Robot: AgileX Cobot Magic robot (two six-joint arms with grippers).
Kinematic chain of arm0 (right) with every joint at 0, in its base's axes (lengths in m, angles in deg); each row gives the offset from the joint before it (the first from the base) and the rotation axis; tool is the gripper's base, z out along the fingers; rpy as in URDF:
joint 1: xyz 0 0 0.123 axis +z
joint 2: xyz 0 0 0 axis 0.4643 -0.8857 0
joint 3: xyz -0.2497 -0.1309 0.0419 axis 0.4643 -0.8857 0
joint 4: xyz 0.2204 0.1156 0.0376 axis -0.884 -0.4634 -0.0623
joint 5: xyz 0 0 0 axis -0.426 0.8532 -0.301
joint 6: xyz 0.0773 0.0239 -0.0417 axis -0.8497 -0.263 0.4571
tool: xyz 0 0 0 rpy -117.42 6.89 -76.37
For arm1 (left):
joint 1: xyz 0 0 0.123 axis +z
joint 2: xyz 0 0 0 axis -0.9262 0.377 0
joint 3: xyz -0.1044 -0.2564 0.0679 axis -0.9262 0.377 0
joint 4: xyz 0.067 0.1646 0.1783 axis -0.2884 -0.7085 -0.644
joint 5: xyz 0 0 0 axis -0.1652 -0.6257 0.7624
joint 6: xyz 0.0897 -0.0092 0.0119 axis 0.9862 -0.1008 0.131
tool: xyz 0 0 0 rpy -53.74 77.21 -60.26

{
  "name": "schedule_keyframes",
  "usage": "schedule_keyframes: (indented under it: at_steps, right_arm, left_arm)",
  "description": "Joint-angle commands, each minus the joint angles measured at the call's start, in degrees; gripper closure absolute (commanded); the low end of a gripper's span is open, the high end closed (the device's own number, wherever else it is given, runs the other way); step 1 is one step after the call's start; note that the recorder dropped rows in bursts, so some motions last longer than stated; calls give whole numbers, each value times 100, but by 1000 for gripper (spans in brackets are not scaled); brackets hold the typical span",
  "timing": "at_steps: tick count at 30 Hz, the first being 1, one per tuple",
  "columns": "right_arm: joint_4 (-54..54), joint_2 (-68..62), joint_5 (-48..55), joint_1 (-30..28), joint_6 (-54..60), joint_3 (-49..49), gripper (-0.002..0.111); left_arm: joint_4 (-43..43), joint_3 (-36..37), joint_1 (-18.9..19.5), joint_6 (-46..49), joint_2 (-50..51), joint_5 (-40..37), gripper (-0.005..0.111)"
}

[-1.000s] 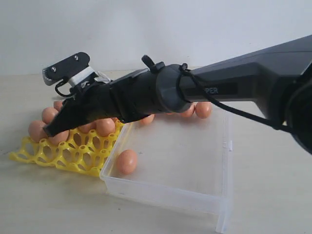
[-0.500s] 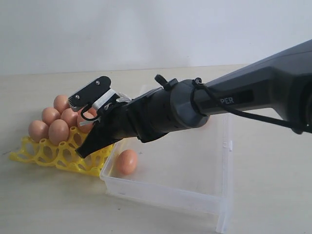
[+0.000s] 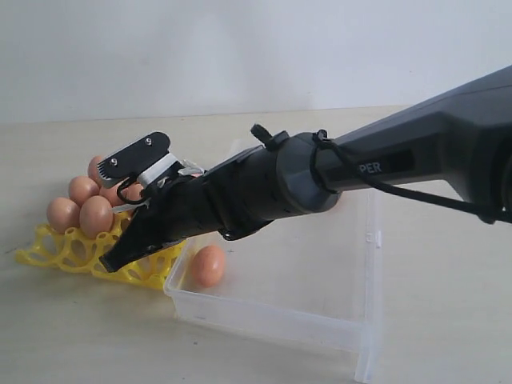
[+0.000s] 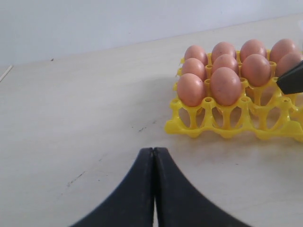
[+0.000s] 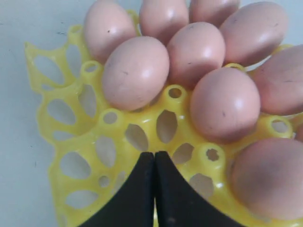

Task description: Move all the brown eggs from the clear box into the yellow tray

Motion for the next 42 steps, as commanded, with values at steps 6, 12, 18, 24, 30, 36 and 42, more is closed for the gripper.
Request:
schedule_keyframes:
  at_steps: [6,12,18,24,30,36,42]
  right_arm:
    - [1213,-176,300,31,-1277,0,108]
    - [4098,-162,925,31,-4076,0,108]
    - [6026,-106,1409,-9,-5915,253,108]
    - [7374,-106,2397,-11,-6903,570,108]
    - [8124,-116,3174,-11,-7236,556,108]
    - [8219,-103,3326,-11,-7318,556,108]
    - [8597,-67,3715,-11,-7488,556,108]
  left_arm:
    - [6,-23,-28,-38,-32,35,107]
    - [6,-23,-28,-28,-32,35,107]
    - [6,-23,-28,-28,-32,35,107]
    - [6,-23,-28,-28,-32,35,107]
    - [6,-23,-28,-28,-32,35,107]
    - [6,-23,-28,-28,-32,35,107]
    - [6,-23,-28,-28,-32,35,107]
